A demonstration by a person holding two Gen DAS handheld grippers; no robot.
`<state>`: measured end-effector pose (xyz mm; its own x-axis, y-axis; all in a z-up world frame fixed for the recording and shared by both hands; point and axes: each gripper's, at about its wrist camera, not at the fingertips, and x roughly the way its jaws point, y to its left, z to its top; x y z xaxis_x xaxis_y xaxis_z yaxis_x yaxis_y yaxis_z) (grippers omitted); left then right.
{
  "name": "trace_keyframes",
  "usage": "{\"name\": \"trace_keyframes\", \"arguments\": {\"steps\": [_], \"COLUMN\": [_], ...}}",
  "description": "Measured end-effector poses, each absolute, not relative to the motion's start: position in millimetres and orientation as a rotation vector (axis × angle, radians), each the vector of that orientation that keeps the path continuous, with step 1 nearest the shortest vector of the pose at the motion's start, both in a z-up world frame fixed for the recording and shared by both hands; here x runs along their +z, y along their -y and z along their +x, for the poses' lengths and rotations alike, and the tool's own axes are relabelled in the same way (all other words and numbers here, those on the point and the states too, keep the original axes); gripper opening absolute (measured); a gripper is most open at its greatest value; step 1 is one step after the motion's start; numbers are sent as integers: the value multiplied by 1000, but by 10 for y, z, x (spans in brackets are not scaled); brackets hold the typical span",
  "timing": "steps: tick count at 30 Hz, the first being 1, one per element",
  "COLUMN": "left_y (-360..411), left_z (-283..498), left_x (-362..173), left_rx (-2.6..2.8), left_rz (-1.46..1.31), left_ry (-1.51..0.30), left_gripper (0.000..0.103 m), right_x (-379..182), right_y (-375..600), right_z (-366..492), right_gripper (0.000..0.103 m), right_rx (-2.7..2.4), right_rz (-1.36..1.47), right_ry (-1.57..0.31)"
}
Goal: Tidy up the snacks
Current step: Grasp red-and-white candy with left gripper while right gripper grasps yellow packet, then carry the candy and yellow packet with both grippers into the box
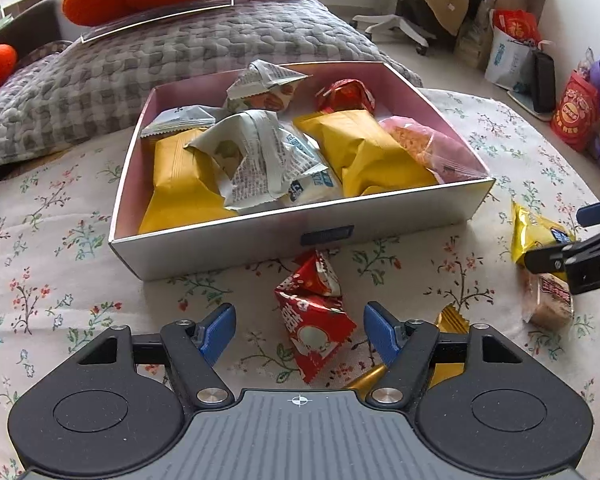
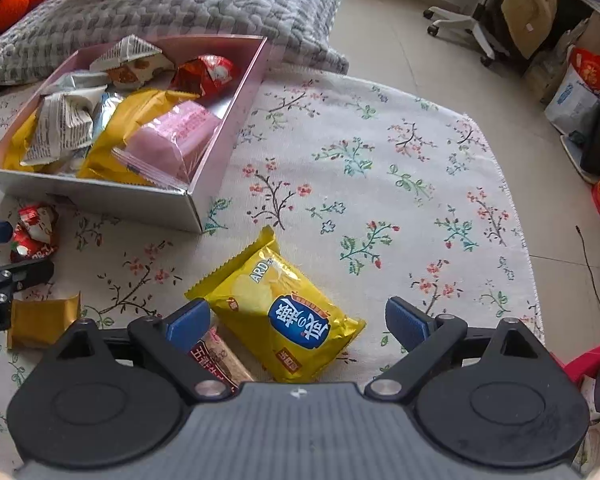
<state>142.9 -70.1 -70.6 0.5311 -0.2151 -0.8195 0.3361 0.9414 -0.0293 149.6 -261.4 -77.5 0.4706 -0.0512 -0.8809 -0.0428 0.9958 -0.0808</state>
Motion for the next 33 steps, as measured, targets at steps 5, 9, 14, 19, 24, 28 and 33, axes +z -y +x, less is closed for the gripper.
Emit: {"name": "trace_keyframes", "arguments": {"steps": [5, 9, 14, 19, 24, 28, 33], "left_y": [685, 681, 664, 624, 596, 608, 618], "left_z": [1455, 1464, 1467, 1480, 1487, 1464, 1430], "left_x": [-732, -749, -733, -709, -658, -615, -534], "left_rx": [-328, -333, -339, -339, -349, -362, -385], "left_rz": [133, 124, 104, 71, 38, 29, 17], "left_ry": [-960, -968, -962, -966, -965, -959, -948], "left_gripper": [64, 48, 32, 27, 26, 26, 26], "right_x": [-847, -897, -874, -834, -761, -695, -642], "right_y": [2573, 2557, 2564, 2534, 2530, 2578, 2657], "right_z": [1550, 1583, 1589, 1558, 1547, 1546, 1528], "right_gripper": [91, 75, 49, 47, 46, 46, 46], "right_rx": [14, 35, 49, 55, 54, 39, 15], "right_rz": [-100, -78, -39, 3, 36, 67, 107], "right_ry": [-1088, -1104, -1105, -1119, -1102, -1081, -1057]}}
